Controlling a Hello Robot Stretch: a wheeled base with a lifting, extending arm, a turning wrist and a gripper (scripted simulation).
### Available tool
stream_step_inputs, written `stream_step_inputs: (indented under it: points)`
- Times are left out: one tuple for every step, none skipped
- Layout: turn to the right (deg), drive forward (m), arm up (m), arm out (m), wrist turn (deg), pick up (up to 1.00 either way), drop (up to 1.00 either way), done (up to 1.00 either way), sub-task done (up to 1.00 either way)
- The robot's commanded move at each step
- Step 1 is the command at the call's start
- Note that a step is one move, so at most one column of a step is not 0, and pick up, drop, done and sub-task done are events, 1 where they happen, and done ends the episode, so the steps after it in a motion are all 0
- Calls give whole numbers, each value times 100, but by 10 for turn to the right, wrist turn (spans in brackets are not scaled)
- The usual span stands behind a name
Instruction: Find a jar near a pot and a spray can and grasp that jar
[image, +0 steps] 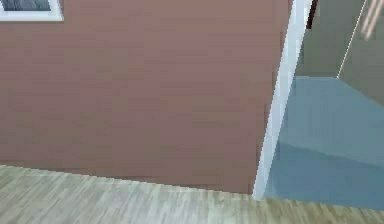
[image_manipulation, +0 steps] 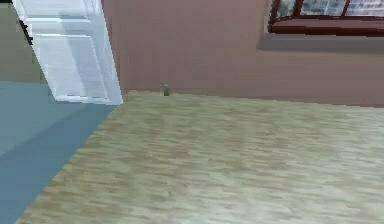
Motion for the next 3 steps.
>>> stream_step_inputs:
  points:
    - [-150,0,0,0,0,0,0,0,0]
    - [0,15,0,0,0,0,0,0,0]
    - [-450,0,0,0,0,0,0,0,0]
